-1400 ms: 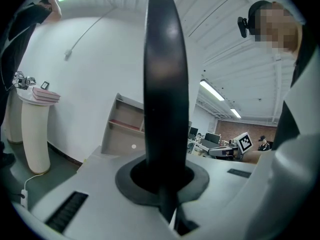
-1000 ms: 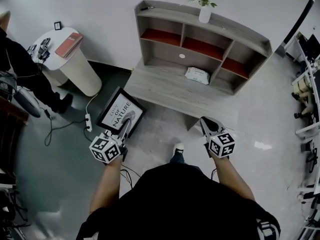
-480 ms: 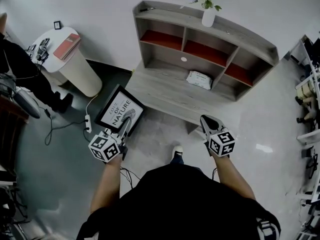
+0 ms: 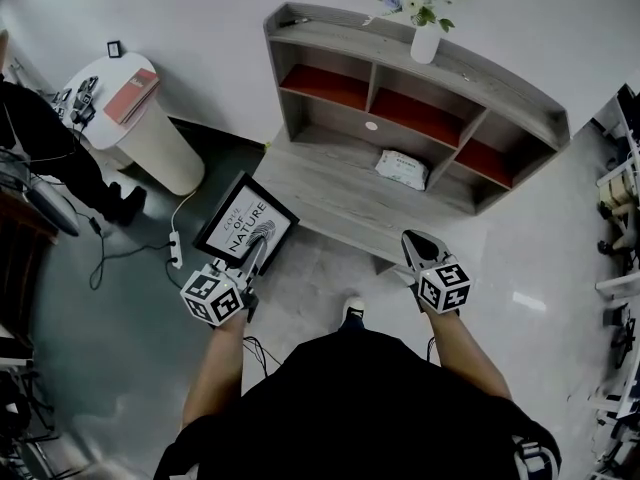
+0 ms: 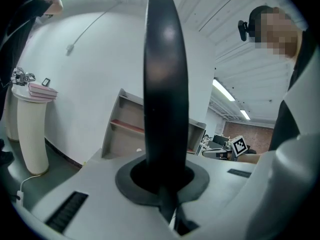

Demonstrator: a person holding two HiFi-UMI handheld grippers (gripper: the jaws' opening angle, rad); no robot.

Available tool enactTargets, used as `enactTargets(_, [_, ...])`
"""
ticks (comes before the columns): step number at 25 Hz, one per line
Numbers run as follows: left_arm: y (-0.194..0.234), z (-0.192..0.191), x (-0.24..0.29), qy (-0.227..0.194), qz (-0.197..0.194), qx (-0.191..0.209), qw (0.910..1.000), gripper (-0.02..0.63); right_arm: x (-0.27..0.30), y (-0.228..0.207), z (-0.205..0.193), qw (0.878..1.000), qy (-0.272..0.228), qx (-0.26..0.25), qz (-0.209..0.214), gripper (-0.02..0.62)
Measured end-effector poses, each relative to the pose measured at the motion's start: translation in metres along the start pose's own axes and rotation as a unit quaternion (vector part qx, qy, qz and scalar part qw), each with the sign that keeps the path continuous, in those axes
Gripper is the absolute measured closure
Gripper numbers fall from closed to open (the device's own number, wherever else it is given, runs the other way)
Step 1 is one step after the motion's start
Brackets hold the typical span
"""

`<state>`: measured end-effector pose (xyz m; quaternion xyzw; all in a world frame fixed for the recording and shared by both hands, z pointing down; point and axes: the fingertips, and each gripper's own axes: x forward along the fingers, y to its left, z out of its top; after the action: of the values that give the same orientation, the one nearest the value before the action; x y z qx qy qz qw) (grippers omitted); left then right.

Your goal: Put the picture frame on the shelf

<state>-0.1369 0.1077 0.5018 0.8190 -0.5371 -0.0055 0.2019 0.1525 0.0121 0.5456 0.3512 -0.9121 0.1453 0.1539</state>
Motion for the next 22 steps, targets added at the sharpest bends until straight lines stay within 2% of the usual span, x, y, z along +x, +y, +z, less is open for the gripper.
enactTargets(22, [0.024, 0.015, 0.055, 0.008, 0.020, -0.007, 0.9998, 0.577, 0.055, -0.046, 0.020, 1.000, 0.010, -0.004, 0.026, 0.577])
